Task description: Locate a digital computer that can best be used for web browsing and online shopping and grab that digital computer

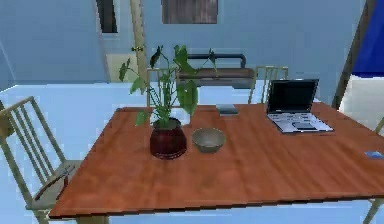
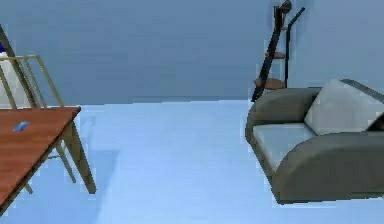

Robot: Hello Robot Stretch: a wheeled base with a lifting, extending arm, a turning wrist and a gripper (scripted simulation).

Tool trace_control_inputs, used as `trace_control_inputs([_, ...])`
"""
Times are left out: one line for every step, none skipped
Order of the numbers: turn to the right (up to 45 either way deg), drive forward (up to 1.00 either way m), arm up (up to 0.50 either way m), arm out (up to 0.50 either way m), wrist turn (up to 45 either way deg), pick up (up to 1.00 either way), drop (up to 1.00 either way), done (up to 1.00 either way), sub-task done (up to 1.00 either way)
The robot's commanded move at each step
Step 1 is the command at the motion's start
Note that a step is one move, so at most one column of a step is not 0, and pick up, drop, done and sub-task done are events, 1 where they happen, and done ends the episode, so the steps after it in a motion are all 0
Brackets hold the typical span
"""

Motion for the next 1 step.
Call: trace_control_inputs([-45.0,0.00,0.00,0.00,0.0,0.00,0.00,0.00,0.00])
